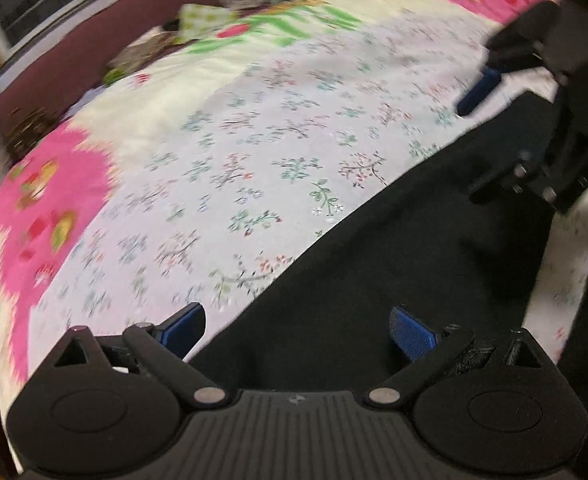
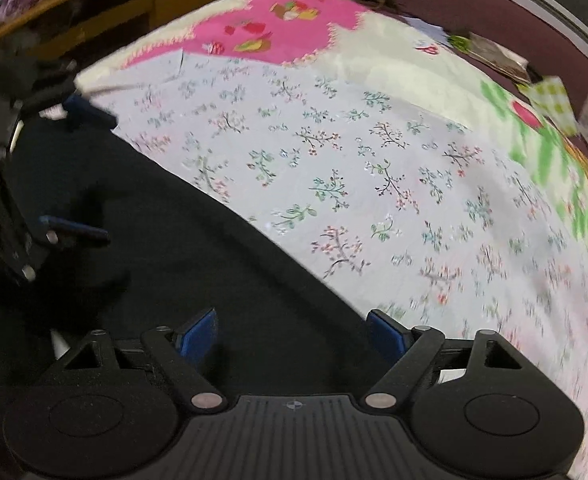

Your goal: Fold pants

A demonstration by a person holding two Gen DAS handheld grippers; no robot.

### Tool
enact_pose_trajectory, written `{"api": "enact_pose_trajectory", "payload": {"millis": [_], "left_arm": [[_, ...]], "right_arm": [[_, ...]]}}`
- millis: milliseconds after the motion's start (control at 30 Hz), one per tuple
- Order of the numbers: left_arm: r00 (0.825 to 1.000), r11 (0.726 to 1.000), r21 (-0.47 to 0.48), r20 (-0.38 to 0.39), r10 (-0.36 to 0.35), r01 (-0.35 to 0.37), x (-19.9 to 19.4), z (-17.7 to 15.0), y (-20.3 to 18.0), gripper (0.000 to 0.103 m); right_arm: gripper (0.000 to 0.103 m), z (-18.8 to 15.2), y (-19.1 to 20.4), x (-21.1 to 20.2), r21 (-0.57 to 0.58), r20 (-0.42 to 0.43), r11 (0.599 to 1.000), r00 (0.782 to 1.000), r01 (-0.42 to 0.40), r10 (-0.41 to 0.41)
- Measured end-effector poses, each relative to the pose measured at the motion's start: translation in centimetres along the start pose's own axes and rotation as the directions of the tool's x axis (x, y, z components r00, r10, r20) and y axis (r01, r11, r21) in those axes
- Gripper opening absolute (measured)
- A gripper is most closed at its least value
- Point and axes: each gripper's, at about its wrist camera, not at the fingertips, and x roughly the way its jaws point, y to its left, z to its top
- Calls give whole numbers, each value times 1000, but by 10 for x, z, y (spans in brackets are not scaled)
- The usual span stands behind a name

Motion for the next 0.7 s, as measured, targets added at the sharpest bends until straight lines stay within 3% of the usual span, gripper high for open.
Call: {"api": "enact_pose_trajectory", "payload": {"millis": [133, 233, 300, 567, 633, 700], "left_arm": [[999, 995, 88, -29, -42, 44, 29, 5, 7, 103], [993, 989, 121, -91, -74, 85, 52, 6, 10, 101], [988, 986, 123, -125, -96, 111, 63, 5, 13, 92], [956, 979, 16, -217, -197, 205, 95, -2, 31, 91], [952, 976, 0, -222, -210, 216, 97, -4, 33, 92], [952, 979, -16, -230, -203, 205, 97, -4, 32, 89]], "right_arm": [[61, 5, -20, 31, -32, -42, 999, 999, -15, 13], [48, 7, -29, 53, -57, -86, 996, 994, -72, 67], [36, 8, -32, 66, -58, -118, 993, 988, -104, 97], [34, 9, -40, 100, -20, -197, 982, 964, -187, 180], [25, 9, -40, 102, -26, -200, 981, 963, -191, 182], [6, 10, -39, 100, -28, -201, 984, 965, -179, 170]]}}
